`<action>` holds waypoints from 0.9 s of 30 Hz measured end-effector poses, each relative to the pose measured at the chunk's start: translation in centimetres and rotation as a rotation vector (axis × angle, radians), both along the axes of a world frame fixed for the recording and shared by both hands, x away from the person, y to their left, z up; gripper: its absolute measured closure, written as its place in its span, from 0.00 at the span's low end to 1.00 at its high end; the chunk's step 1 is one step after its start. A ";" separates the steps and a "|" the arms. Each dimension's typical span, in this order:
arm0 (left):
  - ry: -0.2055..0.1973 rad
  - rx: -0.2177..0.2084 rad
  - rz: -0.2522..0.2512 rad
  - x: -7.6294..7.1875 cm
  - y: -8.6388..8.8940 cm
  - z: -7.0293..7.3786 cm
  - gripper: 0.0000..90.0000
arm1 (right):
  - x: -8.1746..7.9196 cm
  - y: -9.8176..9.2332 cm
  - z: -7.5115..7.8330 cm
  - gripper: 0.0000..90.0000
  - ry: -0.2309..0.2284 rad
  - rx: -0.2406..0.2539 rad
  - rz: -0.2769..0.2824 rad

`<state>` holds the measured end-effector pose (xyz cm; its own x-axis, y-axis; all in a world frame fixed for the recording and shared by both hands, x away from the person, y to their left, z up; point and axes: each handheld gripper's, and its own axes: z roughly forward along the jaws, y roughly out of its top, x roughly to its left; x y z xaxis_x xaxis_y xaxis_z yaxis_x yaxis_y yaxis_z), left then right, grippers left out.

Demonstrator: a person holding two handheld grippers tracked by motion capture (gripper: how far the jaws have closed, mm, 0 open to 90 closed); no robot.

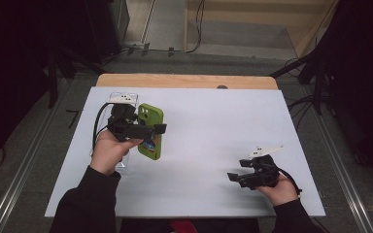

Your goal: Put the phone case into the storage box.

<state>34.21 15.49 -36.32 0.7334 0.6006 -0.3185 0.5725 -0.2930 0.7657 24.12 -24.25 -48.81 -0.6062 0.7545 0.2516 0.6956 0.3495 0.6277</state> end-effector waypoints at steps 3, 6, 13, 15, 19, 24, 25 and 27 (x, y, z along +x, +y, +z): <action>-0.004 -0.001 0.011 0.1 0.5 0.3 0.20 | 0.0 0.0 0.0 0.26 0.001 -0.003 -0.001; -0.006 -0.006 0.025 0.1 1.0 0.5 0.20 | 0.0 0.0 -0.1 0.26 0.002 -0.004 0.000; -0.011 -0.011 0.055 0.4 2.2 0.9 0.20 | 0.0 0.1 -0.1 0.26 0.003 -0.005 0.005; -0.012 -0.012 0.064 0.4 2.5 1.0 0.20 | 0.0 0.1 -0.1 0.26 0.004 -0.004 0.005; -0.015 -0.017 0.078 0.5 3.2 1.2 0.20 | 0.0 0.1 -0.1 0.26 0.006 -0.002 0.007; -0.019 -0.016 0.094 0.6 4.0 1.5 0.20 | 0.0 0.1 0.0 0.26 0.004 0.000 0.006; -0.022 -0.015 0.100 0.6 4.1 1.5 0.20 | 0.0 0.1 0.0 0.26 0.005 -0.002 0.004; -0.024 -0.019 0.111 0.6 4.5 1.6 0.20 | 0.0 0.0 0.0 0.26 0.002 0.002 0.003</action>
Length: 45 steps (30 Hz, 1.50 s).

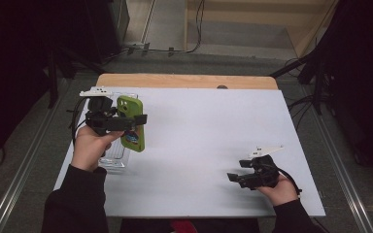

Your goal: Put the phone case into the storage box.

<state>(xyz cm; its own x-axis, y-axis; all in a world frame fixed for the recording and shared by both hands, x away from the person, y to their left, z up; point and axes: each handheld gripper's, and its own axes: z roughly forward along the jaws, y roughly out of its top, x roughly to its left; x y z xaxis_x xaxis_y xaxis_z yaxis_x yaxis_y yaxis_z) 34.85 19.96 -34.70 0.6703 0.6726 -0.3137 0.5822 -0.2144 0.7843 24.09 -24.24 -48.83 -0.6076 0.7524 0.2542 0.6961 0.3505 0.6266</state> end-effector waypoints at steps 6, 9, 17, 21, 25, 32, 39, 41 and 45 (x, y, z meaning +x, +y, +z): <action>-0.007 0.001 0.032 0.1 0.9 0.2 0.20 | 0.0 0.0 0.0 0.26 -0.001 0.002 0.000; -0.012 0.017 0.059 0.2 1.5 0.2 0.20 | 0.0 0.0 0.1 0.26 -0.002 0.002 -0.001; -0.013 0.004 0.103 0.6 2.8 0.0 0.20 | 0.0 0.1 0.0 0.26 -0.002 -0.004 0.007; -0.017 0.008 0.122 0.8 3.1 -0.1 0.20 | 0.0 0.1 0.0 0.26 -0.003 -0.003 0.006; -0.016 0.010 0.139 1.1 3.4 -0.3 0.20 | 0.0 0.2 0.1 0.26 -0.005 -0.002 0.007; -0.020 -0.011 0.178 1.6 3.7 -0.7 0.20 | 0.0 0.3 0.0 0.26 -0.006 -0.004 0.009; -0.016 0.013 0.190 3.0 3.5 -0.8 0.20 | 0.0 0.4 0.2 0.26 -0.013 0.001 0.013; -0.010 0.003 0.192 3.6 3.5 -0.8 0.20 | 0.1 0.4 0.2 0.26 -0.013 0.005 0.008; 0.004 -0.015 0.183 4.6 3.1 -0.7 0.20 | 0.1 0.2 0.1 0.26 -0.009 0.006 0.007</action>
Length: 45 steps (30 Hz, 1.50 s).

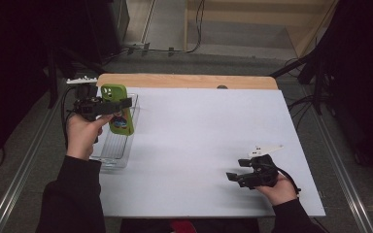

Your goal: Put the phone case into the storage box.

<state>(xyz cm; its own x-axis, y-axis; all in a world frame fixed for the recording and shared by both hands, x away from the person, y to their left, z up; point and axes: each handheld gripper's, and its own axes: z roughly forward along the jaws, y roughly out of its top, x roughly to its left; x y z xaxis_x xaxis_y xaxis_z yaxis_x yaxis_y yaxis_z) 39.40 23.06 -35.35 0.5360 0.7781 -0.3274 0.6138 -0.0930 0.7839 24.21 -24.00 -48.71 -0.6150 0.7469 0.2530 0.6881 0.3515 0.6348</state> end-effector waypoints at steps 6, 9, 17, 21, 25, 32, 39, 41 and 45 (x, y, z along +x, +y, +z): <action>0.006 0.050 0.009 1.7 -0.7 0.4 0.20 | -0.1 0.0 0.1 0.26 -0.007 0.004 0.001; 0.007 0.077 0.023 2.5 -0.9 0.3 0.20 | -0.1 0.0 0.1 0.26 -0.012 0.004 0.001; 0.015 0.110 0.038 4.2 -1.1 0.1 0.20 | -0.1 0.0 0.1 0.26 -0.010 0.006 -0.001; -0.003 0.087 0.021 5.2 -1.2 0.0 0.20 | -0.1 0.0 0.1 0.26 -0.012 0.008 0.000; -0.006 0.128 0.035 6.0 -1.4 0.0 0.20 | -0.1 0.1 0.1 0.26 -0.012 0.009 0.003; 0.001 0.125 0.061 7.2 -1.2 -0.3 0.20 | -0.2 0.1 0.1 0.26 -0.007 0.010 0.004; -0.011 0.161 0.098 8.3 -1.2 -0.3 0.20 | -0.1 0.1 0.1 0.26 -0.015 0.007 0.001; -0.016 0.155 0.104 8.7 -1.2 -0.5 0.20 | -0.1 0.1 0.1 0.26 -0.015 0.008 0.001; -0.017 0.152 0.125 9.3 -1.1 -0.9 0.20 | -0.1 0.1 0.1 0.26 -0.015 0.008 0.003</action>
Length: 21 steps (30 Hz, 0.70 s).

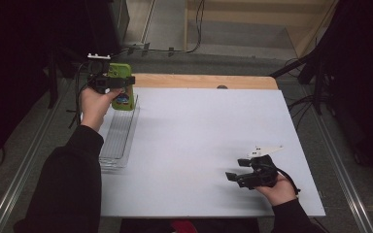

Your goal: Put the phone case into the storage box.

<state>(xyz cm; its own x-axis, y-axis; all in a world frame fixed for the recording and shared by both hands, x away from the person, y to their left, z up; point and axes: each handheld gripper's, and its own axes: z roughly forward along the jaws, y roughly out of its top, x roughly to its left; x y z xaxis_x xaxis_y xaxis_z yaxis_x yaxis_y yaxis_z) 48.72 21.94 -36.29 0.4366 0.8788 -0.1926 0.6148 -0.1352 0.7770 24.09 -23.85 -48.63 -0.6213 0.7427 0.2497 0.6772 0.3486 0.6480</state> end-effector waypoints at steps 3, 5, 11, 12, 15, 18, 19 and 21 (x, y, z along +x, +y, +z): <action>0.006 -0.002 0.013 0.4 0.1 -0.4 0.20 | 0.0 0.0 0.0 0.26 0.000 0.002 0.000; 0.011 -0.013 0.022 0.8 0.3 -0.8 0.20 | 0.0 0.1 0.0 0.26 0.000 0.002 0.001; 0.003 -0.015 0.040 1.7 0.1 -1.7 0.20 | 0.0 0.1 0.1 0.26 -0.010 0.007 -0.004; 0.000 -0.017 0.039 1.8 0.1 -1.8 0.20 | 0.0 0.1 0.0 0.26 -0.009 0.006 -0.005; -0.004 -0.024 0.049 2.0 0.3 -2.0 0.20 | 0.0 0.1 0.0 0.26 -0.007 0.006 -0.006; -0.004 -0.008 0.055 2.3 0.5 -2.3 0.20 | 0.0 0.1 0.1 0.26 -0.008 0.009 -0.004; 0.002 -0.008 0.059 2.3 0.5 -2.4 0.20 | 0.1 0.1 0.0 0.26 -0.009 0.009 -0.003; 0.009 -0.004 0.059 2.5 0.6 -2.6 0.20 | 0.1 0.2 0.0 0.26 -0.006 0.006 -0.001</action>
<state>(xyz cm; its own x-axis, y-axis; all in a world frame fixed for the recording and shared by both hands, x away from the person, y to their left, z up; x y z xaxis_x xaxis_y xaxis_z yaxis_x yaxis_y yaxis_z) 51.20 22.56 -38.92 0.3821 0.9023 -0.1995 0.6284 -0.0954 0.7720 24.15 -23.66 -48.58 -0.6219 0.7421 0.2501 0.6737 0.3442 0.6539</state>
